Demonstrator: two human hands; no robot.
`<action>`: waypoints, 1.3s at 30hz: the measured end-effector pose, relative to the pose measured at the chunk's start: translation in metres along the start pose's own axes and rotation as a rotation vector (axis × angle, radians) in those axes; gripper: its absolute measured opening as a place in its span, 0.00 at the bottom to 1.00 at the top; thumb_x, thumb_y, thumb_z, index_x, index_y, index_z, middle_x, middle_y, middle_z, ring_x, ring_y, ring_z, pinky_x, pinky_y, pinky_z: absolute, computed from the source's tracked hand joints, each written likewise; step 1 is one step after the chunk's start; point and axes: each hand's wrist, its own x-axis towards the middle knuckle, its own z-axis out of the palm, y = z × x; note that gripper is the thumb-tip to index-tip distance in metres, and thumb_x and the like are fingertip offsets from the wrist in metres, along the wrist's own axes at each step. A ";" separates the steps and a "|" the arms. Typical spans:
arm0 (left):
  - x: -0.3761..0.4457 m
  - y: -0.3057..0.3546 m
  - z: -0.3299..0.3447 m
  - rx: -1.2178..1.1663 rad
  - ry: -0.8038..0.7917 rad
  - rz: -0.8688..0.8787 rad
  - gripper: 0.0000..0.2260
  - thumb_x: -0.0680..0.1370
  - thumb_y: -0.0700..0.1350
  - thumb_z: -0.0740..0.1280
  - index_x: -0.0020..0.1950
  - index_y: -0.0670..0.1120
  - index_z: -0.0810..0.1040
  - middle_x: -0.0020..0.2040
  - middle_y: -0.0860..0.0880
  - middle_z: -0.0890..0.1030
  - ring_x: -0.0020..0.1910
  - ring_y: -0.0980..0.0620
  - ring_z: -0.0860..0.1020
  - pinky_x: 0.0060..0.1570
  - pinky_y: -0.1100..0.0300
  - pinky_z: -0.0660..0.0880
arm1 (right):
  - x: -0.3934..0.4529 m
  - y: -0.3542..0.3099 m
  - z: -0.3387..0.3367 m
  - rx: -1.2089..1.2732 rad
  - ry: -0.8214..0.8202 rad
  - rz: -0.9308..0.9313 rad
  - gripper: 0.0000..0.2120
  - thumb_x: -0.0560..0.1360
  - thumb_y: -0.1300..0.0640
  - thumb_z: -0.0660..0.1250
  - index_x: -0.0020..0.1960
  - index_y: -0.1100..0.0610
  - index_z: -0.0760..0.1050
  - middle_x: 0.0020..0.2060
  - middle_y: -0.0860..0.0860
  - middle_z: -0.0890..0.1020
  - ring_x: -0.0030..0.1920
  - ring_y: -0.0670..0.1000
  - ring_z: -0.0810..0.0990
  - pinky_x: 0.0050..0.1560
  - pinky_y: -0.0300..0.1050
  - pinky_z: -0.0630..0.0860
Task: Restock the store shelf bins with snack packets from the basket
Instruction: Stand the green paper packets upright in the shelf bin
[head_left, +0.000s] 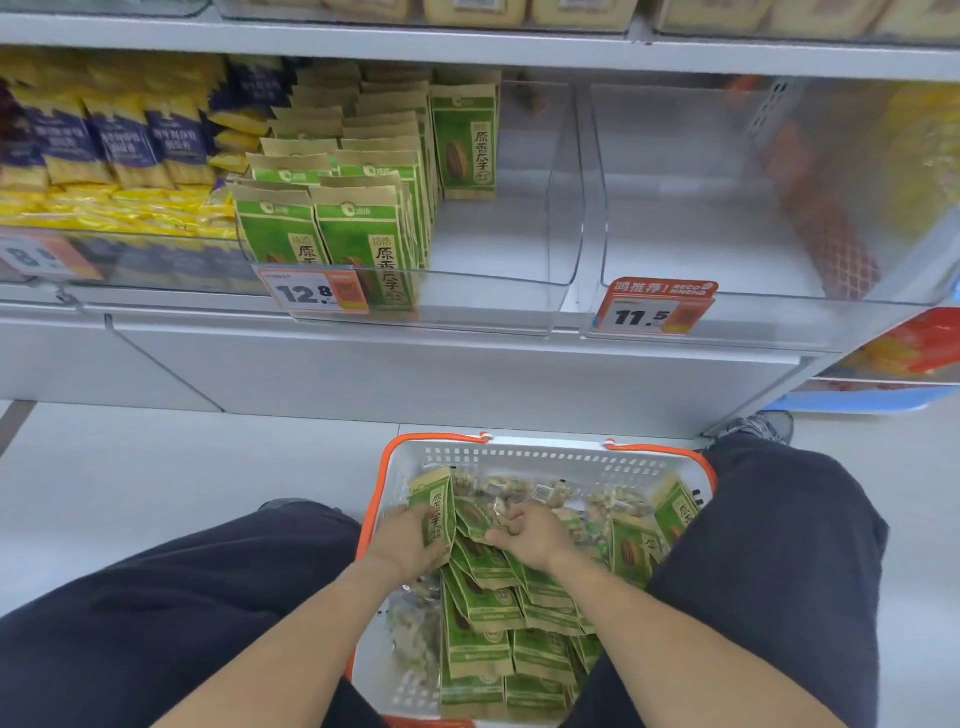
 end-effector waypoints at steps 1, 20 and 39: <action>0.001 -0.001 0.000 -0.017 -0.009 -0.010 0.28 0.77 0.53 0.68 0.75 0.48 0.65 0.65 0.44 0.73 0.59 0.47 0.77 0.61 0.56 0.74 | 0.002 -0.003 0.001 0.001 -0.012 0.004 0.28 0.73 0.42 0.73 0.67 0.55 0.73 0.68 0.51 0.76 0.66 0.53 0.76 0.69 0.48 0.71; 0.012 0.002 0.004 -0.152 -0.039 -0.080 0.34 0.76 0.50 0.72 0.77 0.46 0.60 0.62 0.49 0.80 0.61 0.50 0.78 0.60 0.60 0.73 | 0.024 -0.003 -0.001 -0.082 -0.253 0.035 0.44 0.66 0.37 0.77 0.77 0.43 0.63 0.79 0.48 0.61 0.78 0.56 0.59 0.77 0.59 0.58; 0.001 0.046 0.020 0.151 -0.093 -0.106 0.12 0.79 0.55 0.65 0.51 0.46 0.71 0.43 0.50 0.75 0.44 0.49 0.76 0.38 0.60 0.70 | 0.003 0.020 -0.017 -0.431 -0.291 0.243 0.59 0.64 0.37 0.79 0.82 0.55 0.47 0.78 0.55 0.61 0.73 0.58 0.69 0.71 0.56 0.69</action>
